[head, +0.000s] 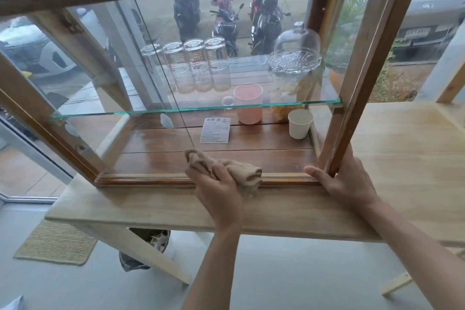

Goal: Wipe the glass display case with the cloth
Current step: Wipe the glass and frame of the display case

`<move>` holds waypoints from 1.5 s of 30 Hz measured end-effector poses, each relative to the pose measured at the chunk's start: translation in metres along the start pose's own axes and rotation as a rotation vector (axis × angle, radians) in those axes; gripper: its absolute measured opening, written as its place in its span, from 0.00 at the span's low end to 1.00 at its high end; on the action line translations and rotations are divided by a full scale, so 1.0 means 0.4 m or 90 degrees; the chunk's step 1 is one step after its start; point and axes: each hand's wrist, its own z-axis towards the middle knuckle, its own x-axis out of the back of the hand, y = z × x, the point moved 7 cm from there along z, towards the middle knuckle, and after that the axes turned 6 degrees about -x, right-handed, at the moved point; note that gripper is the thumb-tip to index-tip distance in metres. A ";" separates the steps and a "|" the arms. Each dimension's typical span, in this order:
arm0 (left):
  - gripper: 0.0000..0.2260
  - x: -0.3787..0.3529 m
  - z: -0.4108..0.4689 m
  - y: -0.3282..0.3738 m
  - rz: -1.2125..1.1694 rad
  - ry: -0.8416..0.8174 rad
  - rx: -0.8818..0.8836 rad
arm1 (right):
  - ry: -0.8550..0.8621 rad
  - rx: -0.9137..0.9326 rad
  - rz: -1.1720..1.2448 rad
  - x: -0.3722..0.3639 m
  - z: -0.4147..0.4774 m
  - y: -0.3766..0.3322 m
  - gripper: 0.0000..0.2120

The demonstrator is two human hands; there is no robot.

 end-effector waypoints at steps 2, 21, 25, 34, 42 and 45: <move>0.09 -0.012 -0.037 0.004 -0.001 -0.022 0.047 | -0.001 0.005 0.006 0.001 -0.002 -0.003 0.40; 0.07 0.004 -0.002 0.003 0.011 0.017 -0.043 | -0.002 0.012 0.011 0.002 -0.002 -0.010 0.34; 0.09 -0.049 -0.061 0.076 -0.020 -0.083 -0.099 | 0.003 0.011 0.003 0.003 -0.002 -0.011 0.33; 0.10 -0.034 -0.048 0.084 -0.038 -0.095 -0.133 | 0.004 0.018 0.008 0.007 -0.007 -0.015 0.32; 0.09 -0.012 0.035 0.112 -0.027 -0.005 -0.222 | 0.007 0.043 0.022 0.007 -0.006 -0.018 0.31; 0.08 -0.057 -0.050 0.124 -0.020 -0.124 -0.226 | 0.009 0.046 0.025 0.008 -0.006 -0.019 0.31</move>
